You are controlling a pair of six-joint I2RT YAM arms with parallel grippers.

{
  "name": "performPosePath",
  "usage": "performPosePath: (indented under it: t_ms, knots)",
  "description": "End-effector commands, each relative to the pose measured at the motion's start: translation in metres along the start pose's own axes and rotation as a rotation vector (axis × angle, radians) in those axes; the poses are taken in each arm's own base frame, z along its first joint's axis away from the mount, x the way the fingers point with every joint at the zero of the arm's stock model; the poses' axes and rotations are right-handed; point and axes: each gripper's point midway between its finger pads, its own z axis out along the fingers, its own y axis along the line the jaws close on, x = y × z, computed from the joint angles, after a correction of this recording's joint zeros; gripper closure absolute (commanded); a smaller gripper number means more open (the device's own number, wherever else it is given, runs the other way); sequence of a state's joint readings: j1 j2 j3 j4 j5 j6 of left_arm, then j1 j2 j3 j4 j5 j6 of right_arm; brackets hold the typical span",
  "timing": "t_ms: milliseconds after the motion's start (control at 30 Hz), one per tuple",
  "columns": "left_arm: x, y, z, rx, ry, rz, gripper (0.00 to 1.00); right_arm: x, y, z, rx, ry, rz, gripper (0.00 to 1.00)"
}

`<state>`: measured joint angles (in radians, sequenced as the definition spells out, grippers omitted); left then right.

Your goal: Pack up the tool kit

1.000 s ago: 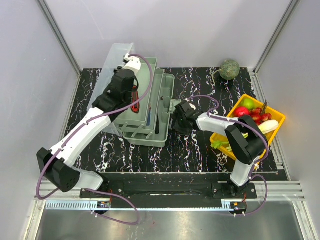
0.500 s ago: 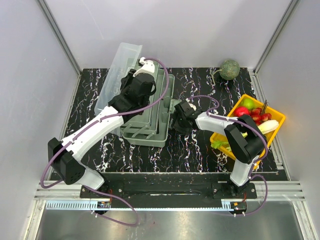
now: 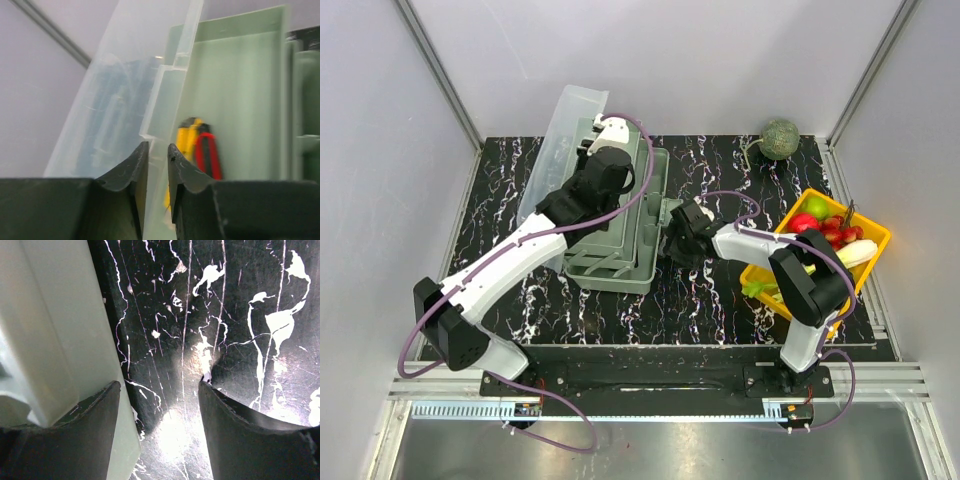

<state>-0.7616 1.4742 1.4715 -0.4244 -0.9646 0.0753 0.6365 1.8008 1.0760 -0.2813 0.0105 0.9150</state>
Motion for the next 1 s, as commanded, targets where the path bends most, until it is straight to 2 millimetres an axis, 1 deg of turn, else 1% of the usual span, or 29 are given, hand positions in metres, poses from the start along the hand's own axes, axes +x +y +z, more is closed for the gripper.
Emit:
performPosePath:
  t_ms: [0, 67, 300, 400, 500, 567, 633, 667, 700, 733, 767, 833, 967]
  knots:
    - [-0.018, -0.071, -0.025, 0.314, -0.012, -0.327, 0.77, -0.019, 0.035, -0.01, -0.134, -0.055, 0.046, 0.3]
    - [-0.017, -0.078, -0.028, 0.351, -0.004, -0.343, 0.77, -0.019, 0.033, -0.01, -0.134, -0.053, 0.05, 0.3]
    - [-0.016, -0.093, -0.033, 0.422, 0.019, -0.401, 0.76, -0.02, 0.026, -0.009, -0.138, -0.044, 0.068, 0.3]
    - [-0.023, -0.097, -0.038, 0.463, 0.016, -0.426, 0.76, -0.019, 0.023, -0.01, -0.134, -0.044, 0.072, 0.3]
    - [-0.034, -0.1, -0.044, 0.512, -0.001, -0.443, 0.73, -0.019, 0.017, -0.012, -0.125, -0.049, 0.07, 0.3]
    - [-0.043, -0.098, -0.048, 0.534, -0.021, -0.449, 0.69, -0.018, 0.011, -0.016, -0.12, -0.058, 0.069, 0.3]
    - [-0.049, -0.094, -0.051, 0.545, -0.034, -0.45, 0.65, -0.017, 0.006, -0.021, -0.115, -0.071, 0.065, 0.3]
    - [-0.053, -0.091, -0.053, 0.547, -0.042, -0.455, 0.61, -0.018, 0.004, -0.025, -0.115, -0.081, 0.065, 0.29]
    - [-0.056, -0.088, -0.055, 0.554, -0.052, -0.463, 0.54, -0.017, 0.001, -0.029, -0.117, -0.087, 0.061, 0.29]
    - [-0.058, -0.086, -0.056, 0.562, -0.057, -0.465, 0.5, -0.017, -0.001, -0.033, -0.119, -0.092, 0.058, 0.28]
    - [-0.06, -0.083, -0.059, 0.569, -0.063, -0.469, 0.48, -0.017, -0.002, -0.038, -0.126, -0.096, 0.051, 0.28]
    - [-0.063, -0.076, -0.062, 0.58, -0.076, -0.473, 0.42, -0.021, -0.01, -0.047, -0.11, -0.129, 0.041, 0.27]
    - [-0.063, -0.059, -0.065, 0.582, -0.093, -0.482, 0.27, -0.024, -0.018, -0.067, -0.125, -0.161, 0.02, 0.26]
